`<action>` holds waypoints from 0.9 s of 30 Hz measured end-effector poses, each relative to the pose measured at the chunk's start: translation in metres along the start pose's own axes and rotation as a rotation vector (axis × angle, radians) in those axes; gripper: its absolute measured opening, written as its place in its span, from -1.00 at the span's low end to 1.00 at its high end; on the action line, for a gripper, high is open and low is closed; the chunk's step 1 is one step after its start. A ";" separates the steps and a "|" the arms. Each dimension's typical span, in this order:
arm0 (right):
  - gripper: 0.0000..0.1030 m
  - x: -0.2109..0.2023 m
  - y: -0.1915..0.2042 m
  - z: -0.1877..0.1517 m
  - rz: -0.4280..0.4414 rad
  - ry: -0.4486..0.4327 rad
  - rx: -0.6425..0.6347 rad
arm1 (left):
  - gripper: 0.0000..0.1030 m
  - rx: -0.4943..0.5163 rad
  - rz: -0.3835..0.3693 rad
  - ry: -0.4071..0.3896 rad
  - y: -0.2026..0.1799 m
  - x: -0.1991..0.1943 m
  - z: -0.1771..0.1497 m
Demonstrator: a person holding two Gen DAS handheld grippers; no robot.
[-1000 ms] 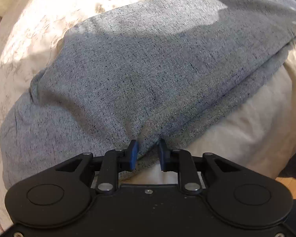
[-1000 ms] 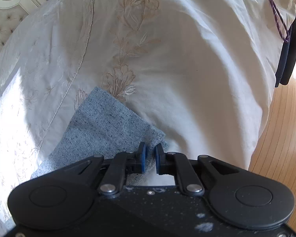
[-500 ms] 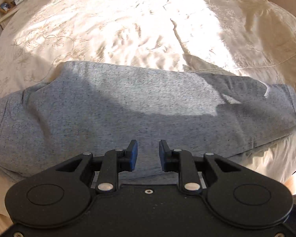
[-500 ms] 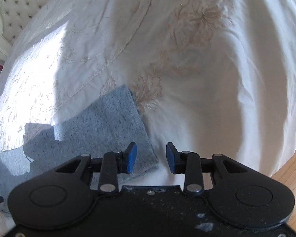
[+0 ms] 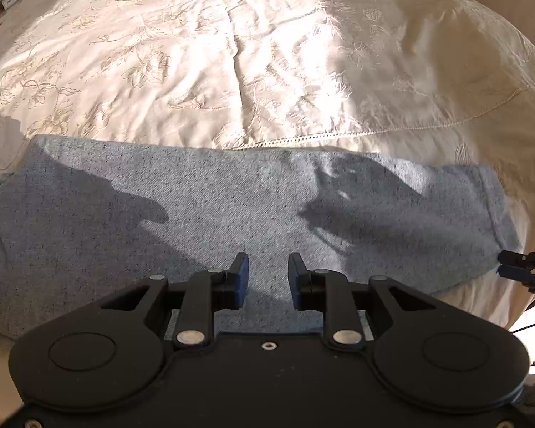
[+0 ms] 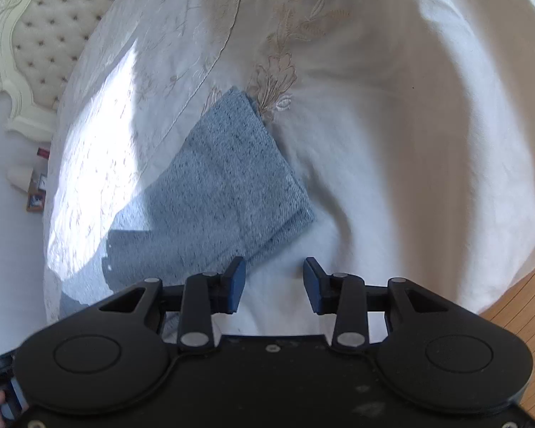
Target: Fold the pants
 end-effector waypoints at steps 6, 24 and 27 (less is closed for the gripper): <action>-0.23 0.010 -0.006 0.028 0.023 -0.047 0.107 | -0.38 -0.024 -0.026 -0.019 -0.027 0.014 0.029; -0.75 -0.016 0.010 0.050 0.184 -0.090 0.143 | -0.32 0.075 0.140 0.145 -0.071 0.137 0.080; -0.75 -0.019 0.023 0.055 0.189 -0.091 0.102 | -0.31 0.069 0.125 0.072 -0.068 0.109 0.084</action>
Point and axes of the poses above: each gripper's, at about its wrist camera, not at the fingertips, and x roughly the way its jaws point, y to its left, z to its top, the point moved 1 cm from there along x, roughly the way its jaws point, and after that the axes turned 2 degrees about -y, right-handed, at the moved point
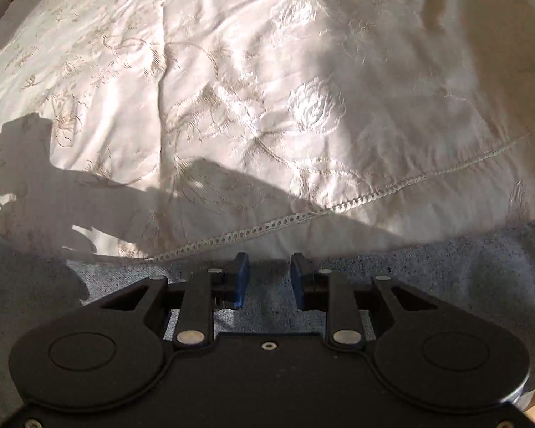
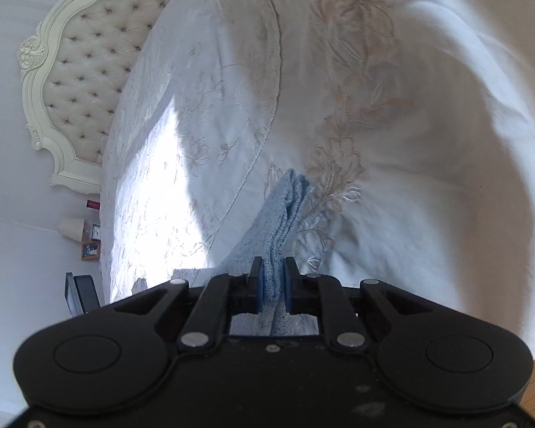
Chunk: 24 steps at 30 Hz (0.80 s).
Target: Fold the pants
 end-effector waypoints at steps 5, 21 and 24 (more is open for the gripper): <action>-0.75 -0.001 0.009 0.005 0.003 0.009 -0.030 | -0.29 -0.073 -0.068 -0.021 0.019 -0.037 -0.020; -0.75 -0.012 0.026 -0.001 -0.009 -0.025 -0.058 | -0.27 -0.048 -0.037 -0.024 0.005 -0.032 -0.048; -0.75 -0.018 0.042 -0.006 -0.022 -0.050 -0.092 | -0.28 -0.064 -0.110 0.088 0.011 -0.011 -0.062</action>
Point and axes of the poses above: each gripper's, at about its wrist camera, not at the fingertips, and x roughly the way its jaws point, y to its left, z to its top, the point moved 1 cm from there along x, roughly the way its jaws point, and after that the axes turned 2 degrees about -y, right-handed, at the moved point
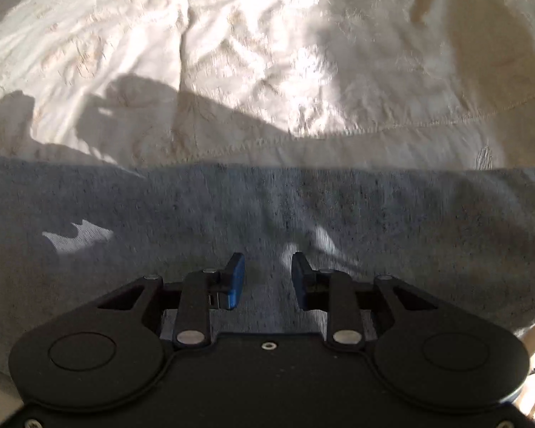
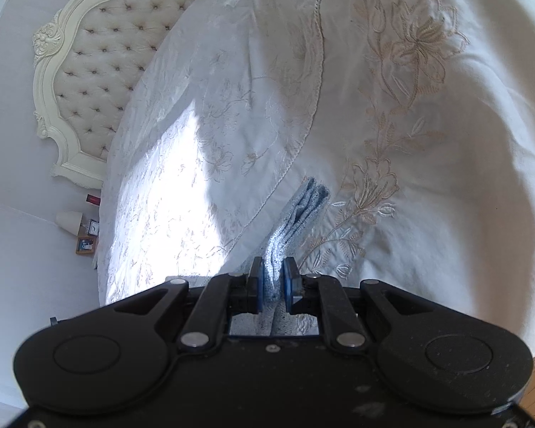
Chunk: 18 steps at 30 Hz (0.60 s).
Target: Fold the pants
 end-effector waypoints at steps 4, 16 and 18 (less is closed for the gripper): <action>-0.75 -0.004 0.031 -0.008 -0.019 -0.028 -0.051 | -0.29 0.093 -0.060 0.047 0.007 0.012 -0.013; -0.75 0.039 0.234 -0.114 0.120 0.051 -0.450 | -0.29 -0.089 -0.079 -0.077 0.185 -0.072 -0.030; -0.75 0.064 0.255 -0.148 0.148 0.105 -0.482 | -0.29 -0.123 -0.053 -0.073 0.216 -0.074 -0.036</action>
Point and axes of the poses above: each gripper's, at about its wrist camera, not at the fingertips, and x roughly the way its jaws point, y to its left, z to its top, the point moved 1 cm from there along x, roughly the way its jaws point, and after that the axes turned 2 degrees about -y, right-handed, at the moved point
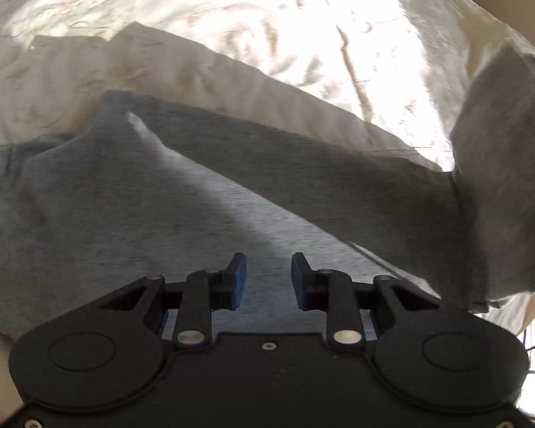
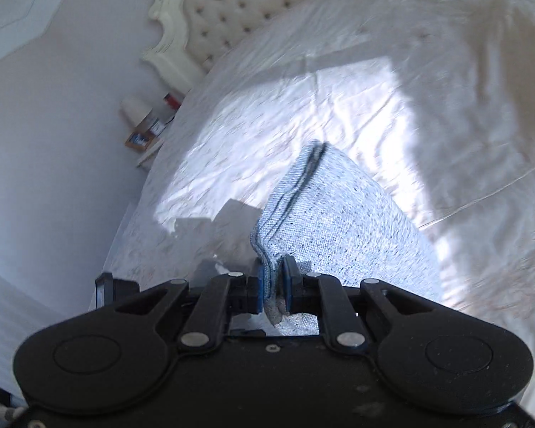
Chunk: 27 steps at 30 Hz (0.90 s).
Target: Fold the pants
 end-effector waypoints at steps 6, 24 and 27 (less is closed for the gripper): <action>-0.73 0.117 0.050 -0.082 -0.007 0.204 -0.093 | -0.29 -0.050 0.056 0.023 0.061 -0.007 -0.006; -0.27 0.088 -0.022 -0.051 -0.194 0.134 0.005 | -0.29 0.037 -0.061 0.005 0.010 0.003 0.009; -0.28 0.096 -0.045 -0.034 -0.192 0.153 0.004 | -0.29 0.054 -0.059 0.015 -0.004 0.006 0.004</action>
Point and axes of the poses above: each gripper's, at about its wrist camera, not at the fingertips, and x roughly the way its jaws point, y to its left, z to its top, the point moved 1 cm from there along x, roughly the way its jaws point, and after that the axes turned 2 degrees about -y, right-handed, at the moved point
